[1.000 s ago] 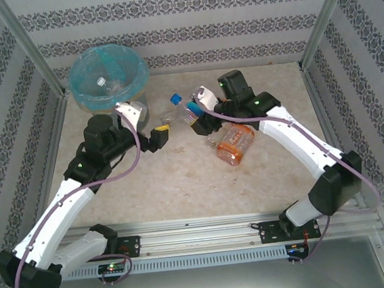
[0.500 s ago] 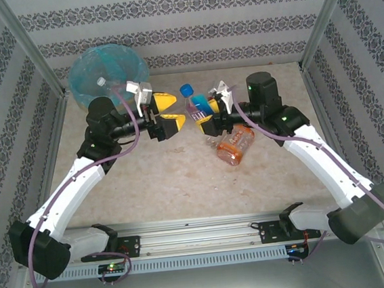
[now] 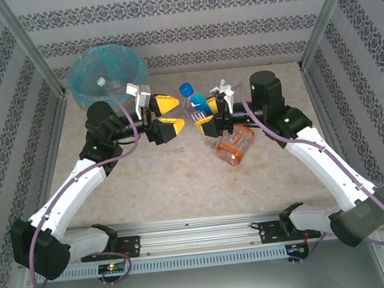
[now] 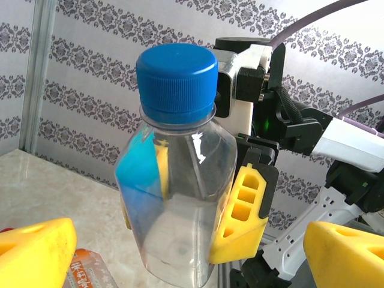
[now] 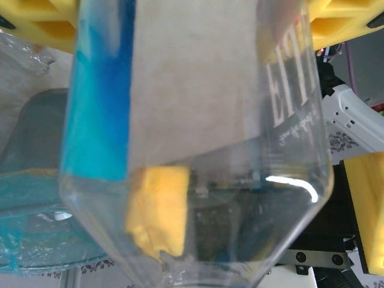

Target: Put the plastic bottles in the bin

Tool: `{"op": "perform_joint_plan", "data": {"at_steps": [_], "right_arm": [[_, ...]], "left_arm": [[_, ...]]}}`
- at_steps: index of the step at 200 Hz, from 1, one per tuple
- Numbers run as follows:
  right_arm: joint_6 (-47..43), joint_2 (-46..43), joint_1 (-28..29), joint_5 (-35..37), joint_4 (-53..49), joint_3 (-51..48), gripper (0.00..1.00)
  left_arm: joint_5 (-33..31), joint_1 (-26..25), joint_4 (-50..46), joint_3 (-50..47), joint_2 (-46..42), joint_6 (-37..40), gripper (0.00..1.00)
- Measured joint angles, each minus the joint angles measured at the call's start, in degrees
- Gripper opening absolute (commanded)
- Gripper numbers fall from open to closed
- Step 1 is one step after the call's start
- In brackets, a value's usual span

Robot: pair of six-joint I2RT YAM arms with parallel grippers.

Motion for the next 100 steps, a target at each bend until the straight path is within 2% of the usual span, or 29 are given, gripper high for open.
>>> {"op": "perform_joint_plan", "data": {"at_steps": [100], "right_arm": [[0.61,3.82,6.45,-1.64,1.18,3.76,0.58]], "left_arm": [[3.39,0.00,1.49,-1.03,-2.45,-1.42,0.96]]}}
